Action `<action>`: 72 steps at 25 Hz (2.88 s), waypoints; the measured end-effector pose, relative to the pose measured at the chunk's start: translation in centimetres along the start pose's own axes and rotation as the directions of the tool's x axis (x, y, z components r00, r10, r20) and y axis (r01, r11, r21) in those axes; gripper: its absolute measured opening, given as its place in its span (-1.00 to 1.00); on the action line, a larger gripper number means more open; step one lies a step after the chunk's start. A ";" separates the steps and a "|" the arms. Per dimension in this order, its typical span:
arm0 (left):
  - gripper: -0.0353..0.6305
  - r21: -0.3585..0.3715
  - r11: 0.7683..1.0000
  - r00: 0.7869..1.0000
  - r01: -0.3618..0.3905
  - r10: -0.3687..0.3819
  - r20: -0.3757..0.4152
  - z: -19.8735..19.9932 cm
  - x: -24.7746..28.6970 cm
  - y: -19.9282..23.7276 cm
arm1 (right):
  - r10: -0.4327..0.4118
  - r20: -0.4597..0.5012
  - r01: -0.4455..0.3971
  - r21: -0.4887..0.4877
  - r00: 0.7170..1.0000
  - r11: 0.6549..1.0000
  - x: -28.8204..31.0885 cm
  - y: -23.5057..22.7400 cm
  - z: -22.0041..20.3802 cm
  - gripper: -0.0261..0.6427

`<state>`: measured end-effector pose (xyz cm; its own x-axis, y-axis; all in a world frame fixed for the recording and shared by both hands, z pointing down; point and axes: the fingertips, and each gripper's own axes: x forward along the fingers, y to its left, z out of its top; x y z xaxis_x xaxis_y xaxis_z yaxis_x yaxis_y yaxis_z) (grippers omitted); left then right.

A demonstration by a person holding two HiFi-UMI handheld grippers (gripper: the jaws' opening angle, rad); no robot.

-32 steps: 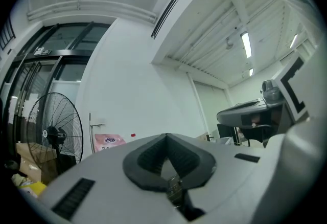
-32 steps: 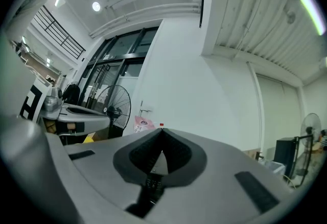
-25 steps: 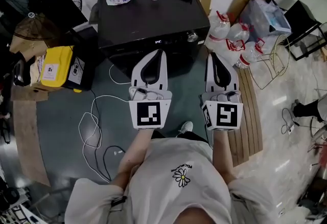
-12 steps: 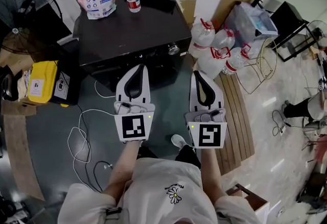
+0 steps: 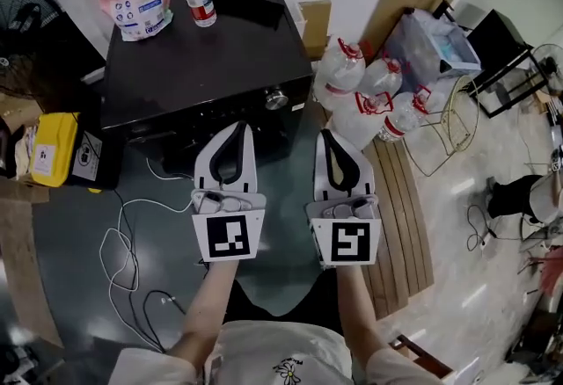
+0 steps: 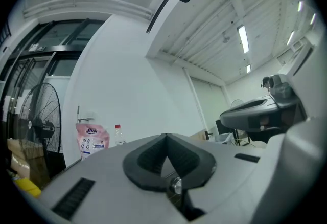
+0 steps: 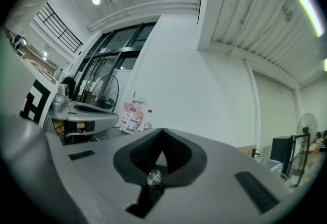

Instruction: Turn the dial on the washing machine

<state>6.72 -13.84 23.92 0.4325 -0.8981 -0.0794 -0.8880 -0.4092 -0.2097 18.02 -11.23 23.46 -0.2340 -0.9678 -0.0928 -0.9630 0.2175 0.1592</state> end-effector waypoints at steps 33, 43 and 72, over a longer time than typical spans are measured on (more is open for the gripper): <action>-0.90 -0.038 0.999 0.994 -0.020 0.016 -0.107 -22.7 11.3 -3.7 | 0.096 -0.057 -0.098 -0.033 0.994 0.995 9.2 0.6 -21.3 -0.91; -0.90 -0.038 0.999 0.991 0.018 -0.023 -0.129 -24.3 12.3 -4.5 | 0.068 -0.091 -0.072 -0.041 0.994 0.997 9.1 -1.1 -23.2 -0.91; -0.90 0.080 0.944 0.930 -0.321 0.330 -0.160 -24.6 12.9 -4.2 | 0.160 -0.088 -0.165 -0.056 0.983 0.985 6.9 -5.7 -24.2 -0.91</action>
<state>12.21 -27.66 47.70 0.0845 -0.9963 0.0129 -0.9644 -0.0851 -0.2502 25.14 -22.20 45.71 -0.3723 -0.9279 0.0208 -0.9021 0.3670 0.2269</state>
